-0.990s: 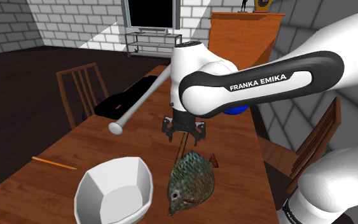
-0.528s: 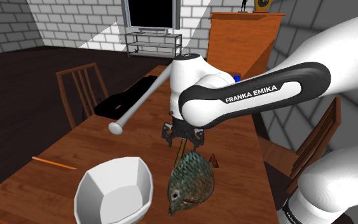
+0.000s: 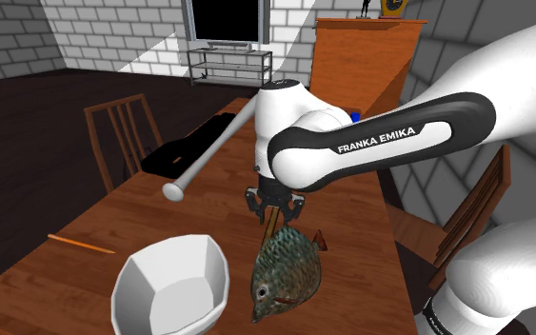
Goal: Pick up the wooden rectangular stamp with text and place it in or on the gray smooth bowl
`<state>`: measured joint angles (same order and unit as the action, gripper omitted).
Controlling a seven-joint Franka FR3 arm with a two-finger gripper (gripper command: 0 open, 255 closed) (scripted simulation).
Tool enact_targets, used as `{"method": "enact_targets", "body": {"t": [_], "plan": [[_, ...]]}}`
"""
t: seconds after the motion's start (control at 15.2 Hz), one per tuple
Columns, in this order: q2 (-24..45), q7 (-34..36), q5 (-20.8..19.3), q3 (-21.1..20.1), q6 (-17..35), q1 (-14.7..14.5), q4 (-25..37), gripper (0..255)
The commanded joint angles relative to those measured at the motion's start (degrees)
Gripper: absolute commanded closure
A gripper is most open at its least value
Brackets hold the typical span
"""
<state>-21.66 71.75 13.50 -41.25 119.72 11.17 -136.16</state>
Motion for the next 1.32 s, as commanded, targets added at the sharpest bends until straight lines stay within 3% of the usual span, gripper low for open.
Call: {"method": "enact_targets", "body": {"t": [0.0,0.46,1.25], "plan": [[0.2,0.01,0.07,-0.11,0.62,-0.01,-0.15,255],[0.2,0.01,0.07,-0.1,0.63,-0.02,-0.16,255],[-2.9,-0.92,0.16,2.68,-9.2,-0.31,6.75,255]]}}
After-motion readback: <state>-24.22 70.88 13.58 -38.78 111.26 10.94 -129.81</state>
